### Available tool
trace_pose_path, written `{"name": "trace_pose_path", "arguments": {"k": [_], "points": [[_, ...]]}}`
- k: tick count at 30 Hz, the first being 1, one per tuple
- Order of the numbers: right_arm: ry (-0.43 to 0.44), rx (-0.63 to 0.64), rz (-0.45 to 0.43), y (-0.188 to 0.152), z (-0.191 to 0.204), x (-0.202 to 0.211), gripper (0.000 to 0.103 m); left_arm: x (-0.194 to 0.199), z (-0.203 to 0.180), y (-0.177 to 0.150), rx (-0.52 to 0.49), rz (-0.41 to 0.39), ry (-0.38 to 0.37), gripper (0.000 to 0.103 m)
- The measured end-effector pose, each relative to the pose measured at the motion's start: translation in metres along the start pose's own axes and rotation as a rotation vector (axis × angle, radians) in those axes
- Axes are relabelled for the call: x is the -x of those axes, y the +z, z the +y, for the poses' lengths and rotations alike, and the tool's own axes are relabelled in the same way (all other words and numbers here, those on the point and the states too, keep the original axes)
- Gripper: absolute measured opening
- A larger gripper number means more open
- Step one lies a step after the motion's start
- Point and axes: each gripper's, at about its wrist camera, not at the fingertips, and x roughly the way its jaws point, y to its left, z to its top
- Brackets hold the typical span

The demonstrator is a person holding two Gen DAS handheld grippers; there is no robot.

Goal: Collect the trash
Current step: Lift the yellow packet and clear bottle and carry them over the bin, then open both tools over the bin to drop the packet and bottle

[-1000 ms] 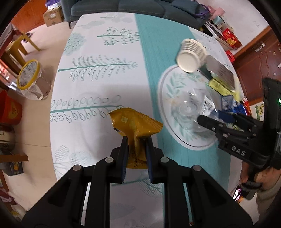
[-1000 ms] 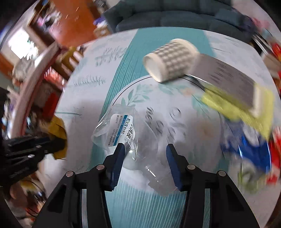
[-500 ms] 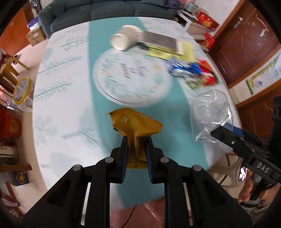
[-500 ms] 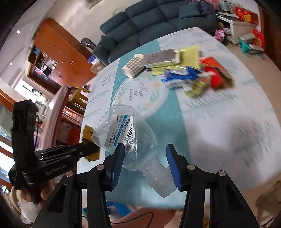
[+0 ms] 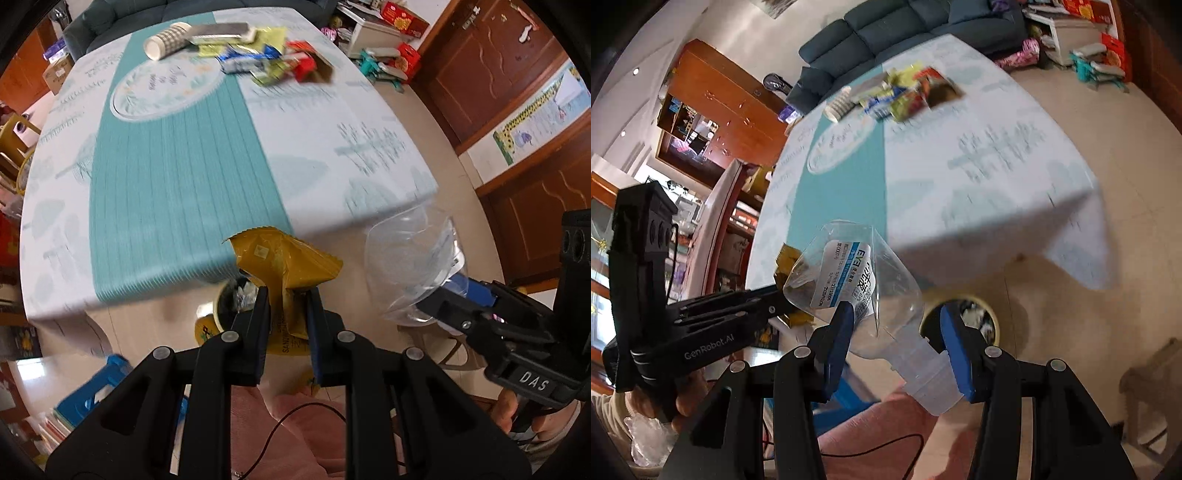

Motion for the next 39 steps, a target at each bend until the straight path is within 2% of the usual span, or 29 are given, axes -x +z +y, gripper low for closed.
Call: {"name": "trace_pose_path", "arguments": {"k": [3,9,17,23,31,39], "points": [[0.011,-0.015,0.034,-0.022,-0.015,-0.002,0.048,-0.007,-0.020,-0.027,-0.002,0.019,0.025,0.015],[0.029,-0.077,0.087,-0.055,-0.034,-0.021,0.048,-0.024,-0.033,-0.066,-0.017,0.091,0.071,0.015],[-0.010,-0.193,0.116,-0.088,-0.060,-0.067,0.048,-0.065,-0.023,-0.087,-0.062,0.166,0.097,0.015],[-0.077,-0.315,0.110,-0.114,-0.092,-0.127,0.048,-0.122,-0.012,-0.102,-0.122,0.213,0.090,0.016],[-0.152,-0.453,0.101,-0.154,-0.127,-0.207,0.049,-0.205,0.017,-0.118,-0.141,0.243,0.073,0.016],[-0.189,-0.488,0.107,-0.180,-0.147,-0.264,0.049,-0.282,0.050,-0.126,-0.116,0.264,0.044,0.016]]}}
